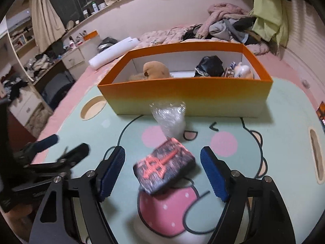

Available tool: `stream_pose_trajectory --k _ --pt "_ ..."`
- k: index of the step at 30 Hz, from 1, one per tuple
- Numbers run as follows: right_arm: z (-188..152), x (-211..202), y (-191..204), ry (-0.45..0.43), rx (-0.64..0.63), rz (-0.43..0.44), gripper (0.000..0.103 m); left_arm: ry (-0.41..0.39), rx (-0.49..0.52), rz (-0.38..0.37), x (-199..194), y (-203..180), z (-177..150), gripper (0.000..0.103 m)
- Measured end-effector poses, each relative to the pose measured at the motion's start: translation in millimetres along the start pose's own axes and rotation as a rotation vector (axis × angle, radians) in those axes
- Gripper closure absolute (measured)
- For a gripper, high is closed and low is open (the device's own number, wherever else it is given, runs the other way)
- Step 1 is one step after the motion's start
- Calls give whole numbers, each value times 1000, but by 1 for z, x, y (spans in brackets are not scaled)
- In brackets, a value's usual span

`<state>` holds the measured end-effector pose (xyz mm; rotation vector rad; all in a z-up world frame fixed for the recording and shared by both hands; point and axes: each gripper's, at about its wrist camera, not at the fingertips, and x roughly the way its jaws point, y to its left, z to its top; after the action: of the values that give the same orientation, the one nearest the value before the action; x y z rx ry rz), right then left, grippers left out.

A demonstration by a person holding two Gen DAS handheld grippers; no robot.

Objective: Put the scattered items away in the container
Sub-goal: 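Grasp the dark box with the red symbol with the right tool, then carry red-symbol box over orange box with right tool while left tool carries plastic bag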

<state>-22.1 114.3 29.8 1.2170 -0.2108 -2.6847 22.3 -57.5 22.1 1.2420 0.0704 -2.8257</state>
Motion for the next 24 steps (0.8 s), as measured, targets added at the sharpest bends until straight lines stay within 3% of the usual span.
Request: stream_pose_trajectory --k 2,5,9,10,11,18,24 --pt "0 5 6 -5 -27 -72 26 3 -3 -18 1 0 -1 0" --pt "-3 20 6 46 -36 -104 25 10 15 -32 2 -2 -3 0" --pt "-8 20 5 44 -80 -179 27 -1 16 -41 -2 -7 -1 0" --pt "-9 18 2 40 -77 -178 30 0 15 -50 -2 -8 0 0" --pt "-11 15 -2 33 -69 -178 39 0 13 -58 -2 -9 1 0" --pt "-20 -6 -37 2 -6 -151 40 16 28 -112 0 -23 2 0" --pt "-17 -37 -65 -106 63 -143 40 30 77 -192 3 -55 5 0"
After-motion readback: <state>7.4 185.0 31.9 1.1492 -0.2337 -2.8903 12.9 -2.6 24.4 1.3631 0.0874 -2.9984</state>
